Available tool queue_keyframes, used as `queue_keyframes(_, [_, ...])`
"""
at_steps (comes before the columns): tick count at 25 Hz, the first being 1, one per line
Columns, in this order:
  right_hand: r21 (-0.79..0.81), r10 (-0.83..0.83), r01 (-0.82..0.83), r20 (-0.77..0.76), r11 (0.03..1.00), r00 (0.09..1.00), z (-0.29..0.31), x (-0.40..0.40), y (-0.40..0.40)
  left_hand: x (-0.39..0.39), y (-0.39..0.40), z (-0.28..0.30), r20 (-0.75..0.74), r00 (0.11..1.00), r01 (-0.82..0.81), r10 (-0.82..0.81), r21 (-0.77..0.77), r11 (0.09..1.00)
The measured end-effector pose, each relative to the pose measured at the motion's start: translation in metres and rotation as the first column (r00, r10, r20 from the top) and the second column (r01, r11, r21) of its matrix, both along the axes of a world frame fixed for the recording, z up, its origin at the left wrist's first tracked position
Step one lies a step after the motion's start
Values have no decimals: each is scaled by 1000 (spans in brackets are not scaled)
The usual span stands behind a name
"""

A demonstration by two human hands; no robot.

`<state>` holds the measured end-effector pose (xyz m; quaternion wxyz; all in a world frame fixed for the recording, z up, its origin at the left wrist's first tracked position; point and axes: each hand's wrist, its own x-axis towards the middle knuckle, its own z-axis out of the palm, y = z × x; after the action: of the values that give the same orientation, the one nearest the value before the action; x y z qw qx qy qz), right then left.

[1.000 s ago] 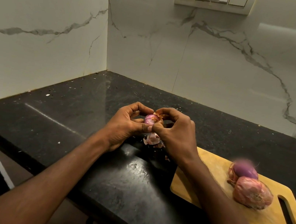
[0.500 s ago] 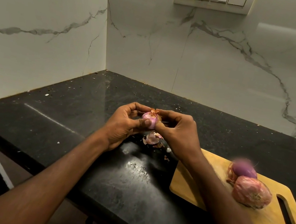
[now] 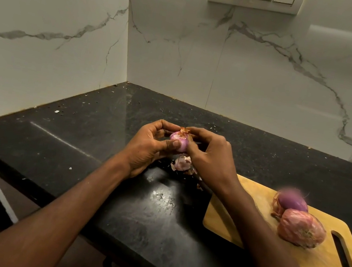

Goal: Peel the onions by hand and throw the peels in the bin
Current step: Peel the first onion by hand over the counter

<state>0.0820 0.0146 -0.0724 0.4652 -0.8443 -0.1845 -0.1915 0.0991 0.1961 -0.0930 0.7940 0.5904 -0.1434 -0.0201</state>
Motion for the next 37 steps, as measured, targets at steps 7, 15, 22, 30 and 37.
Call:
queue_keyframes(7, [297,17,23,-131,955,991,-6,8,-5,2,-1,-1,-10,999,36,-36,-65,997])
queue_keyframes(15, [393,49,36,-204,919,978,-9,11,-2,1,1,-1,17,999,51,-50,-26,998])
queue_keyframes(22, [256,-76,99,-98,962,992,-8,6,-3,-3,0,0,28,998,47,-48,15,999])
queue_keyframes(30, [242,-28,59,-128,968,991,-10,6,0,0,-1,-2,87,995,-63,55,88,994])
queue_keyframes(37, [78,-144,145,-15,986,989,-9,3,2,-7,-4,0,105,994,-13,1,109,994])
